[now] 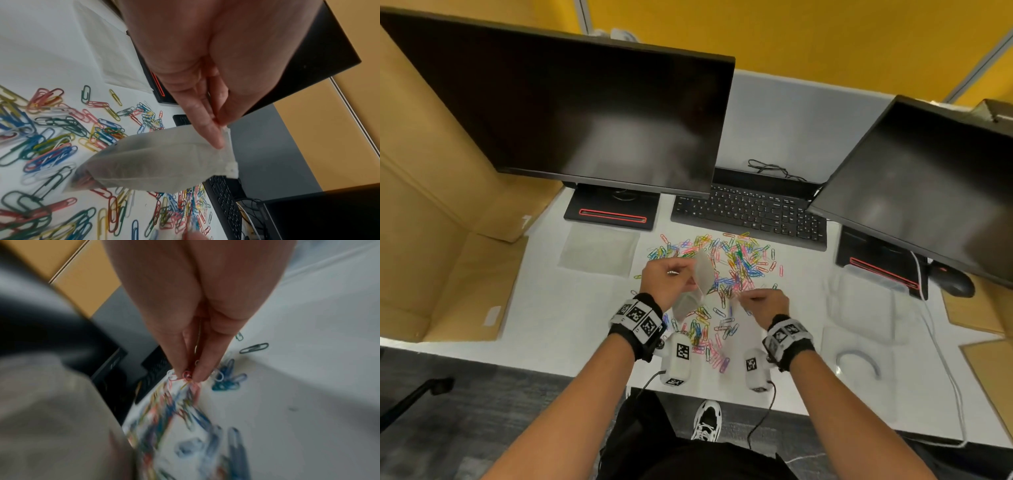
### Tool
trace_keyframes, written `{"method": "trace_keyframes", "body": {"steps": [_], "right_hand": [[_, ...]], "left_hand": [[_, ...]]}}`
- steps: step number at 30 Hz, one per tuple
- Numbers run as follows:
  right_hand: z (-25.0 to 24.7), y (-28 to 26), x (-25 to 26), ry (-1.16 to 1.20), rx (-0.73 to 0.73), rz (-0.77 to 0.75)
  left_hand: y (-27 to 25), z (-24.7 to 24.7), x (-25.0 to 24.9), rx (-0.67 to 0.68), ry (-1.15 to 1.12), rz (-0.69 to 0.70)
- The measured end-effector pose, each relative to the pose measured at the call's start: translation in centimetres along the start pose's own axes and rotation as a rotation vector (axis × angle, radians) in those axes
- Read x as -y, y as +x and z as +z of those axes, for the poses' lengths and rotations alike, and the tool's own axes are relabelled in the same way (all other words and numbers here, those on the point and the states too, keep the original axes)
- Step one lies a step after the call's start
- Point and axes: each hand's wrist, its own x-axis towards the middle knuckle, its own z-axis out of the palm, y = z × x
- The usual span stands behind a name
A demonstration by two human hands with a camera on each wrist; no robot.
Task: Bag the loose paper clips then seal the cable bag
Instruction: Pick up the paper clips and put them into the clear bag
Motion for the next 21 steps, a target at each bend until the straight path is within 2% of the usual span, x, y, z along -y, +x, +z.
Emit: {"method": "trace_keyframes", "body": {"steps": [3, 5, 8, 11, 16, 18, 21], "right_hand": [[-1.8, -0.5, 2.1, 0.509, 0.064, 0.103], [-2.7, -1.3, 4.4, 0.811, 0.147, 0.101], [-2.8, -2.2, 7.3, 0.898, 0.303, 0.047], [-1.3, -2.5, 8.3, 0.737, 0.314, 0.014], [0.8, -2.1, 8.5, 0.245, 0.067, -0.178], [1.1, -2.3, 9.1, 0.1, 0.055, -0.263], [1.2, -2.4, 9.4, -0.199, 0.116, -0.413]], "left_hand": [[0.0, 0.8, 0.0, 0.02, 0.037, -0.002], [0.1, 1.3, 0.0, 0.032, 0.05, 0.001], [0.1, 2.0, -0.1, 0.054, 0.044, 0.007], [0.0, 2.5, -0.3, 0.077, 0.042, 0.02], [0.2, 2.5, 0.0, 0.077, 0.055, 0.031], [0.3, 2.4, 0.3, 0.079, 0.05, 0.033], [0.4, 2.4, 0.3, 0.08, 0.044, 0.04]]}}
